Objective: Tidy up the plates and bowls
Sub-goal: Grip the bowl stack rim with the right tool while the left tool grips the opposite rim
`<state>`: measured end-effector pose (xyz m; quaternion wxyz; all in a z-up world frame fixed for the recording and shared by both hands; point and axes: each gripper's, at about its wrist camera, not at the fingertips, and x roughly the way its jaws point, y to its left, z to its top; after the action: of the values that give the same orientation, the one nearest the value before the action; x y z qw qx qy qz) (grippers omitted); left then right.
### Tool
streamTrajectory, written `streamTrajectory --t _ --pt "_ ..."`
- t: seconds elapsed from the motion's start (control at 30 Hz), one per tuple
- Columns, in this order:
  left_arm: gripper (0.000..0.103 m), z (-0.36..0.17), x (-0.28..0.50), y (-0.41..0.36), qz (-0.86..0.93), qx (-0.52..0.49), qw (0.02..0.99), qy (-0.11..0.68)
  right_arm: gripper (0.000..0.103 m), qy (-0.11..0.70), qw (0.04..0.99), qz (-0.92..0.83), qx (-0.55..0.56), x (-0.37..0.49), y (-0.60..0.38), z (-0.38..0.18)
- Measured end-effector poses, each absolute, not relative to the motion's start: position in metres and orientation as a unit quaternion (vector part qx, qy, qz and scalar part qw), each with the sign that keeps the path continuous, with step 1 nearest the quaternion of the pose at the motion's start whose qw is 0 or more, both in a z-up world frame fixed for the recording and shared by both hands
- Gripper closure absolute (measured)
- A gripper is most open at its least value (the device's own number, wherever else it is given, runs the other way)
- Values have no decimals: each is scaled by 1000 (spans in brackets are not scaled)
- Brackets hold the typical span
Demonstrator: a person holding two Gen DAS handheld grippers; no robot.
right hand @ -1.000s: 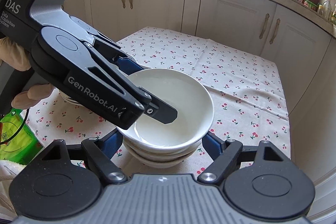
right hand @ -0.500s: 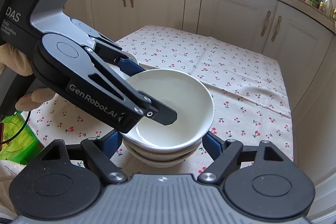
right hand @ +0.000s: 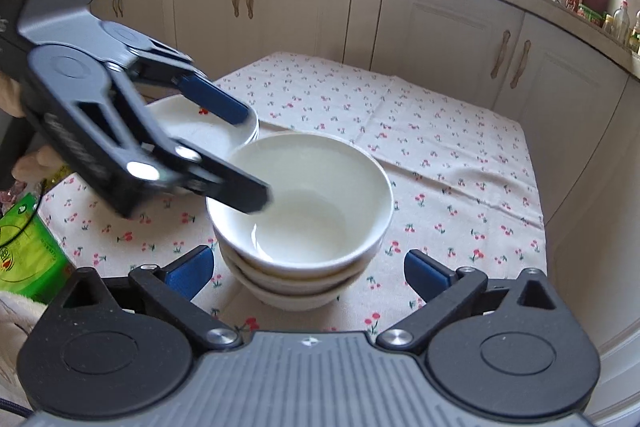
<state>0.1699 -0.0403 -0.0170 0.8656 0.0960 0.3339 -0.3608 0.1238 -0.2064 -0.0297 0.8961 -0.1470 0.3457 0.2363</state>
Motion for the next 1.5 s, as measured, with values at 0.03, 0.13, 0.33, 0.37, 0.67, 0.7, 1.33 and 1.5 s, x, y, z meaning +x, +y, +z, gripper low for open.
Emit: streamTrajectory --t 0.03,0.13,0.33,0.37,0.67,0.7,1.33,1.5 --pt "8 -18 167 -37 -362 99 865 332 0 348 895 236 -148 123 -207 -31" --pt "7 -23 158 -28 -369 97 861 335 0 358 891 235 -153 121 -207 -38" --pt "7 -42 151 -26 -378 119 847 354 0 373 880 237 -172 121 -207 -50" --pt "7 -45 151 -28 -380 125 845 355 0 377 879 236 -174 123 -207 -52" --pt "7 -69 155 -54 -389 195 824 363 0 403 870 224 -177 137 -210 -72" --pt "7 -72 157 -56 -389 199 822 365 0 404 869 224 -177 137 -210 -73" --pt "7 -87 195 -69 -434 258 776 377 2 394 839 303 -220 163 -213 -75" --pt "7 -85 203 -68 -464 270 757 373 3 386 819 347 -246 167 -210 -69"
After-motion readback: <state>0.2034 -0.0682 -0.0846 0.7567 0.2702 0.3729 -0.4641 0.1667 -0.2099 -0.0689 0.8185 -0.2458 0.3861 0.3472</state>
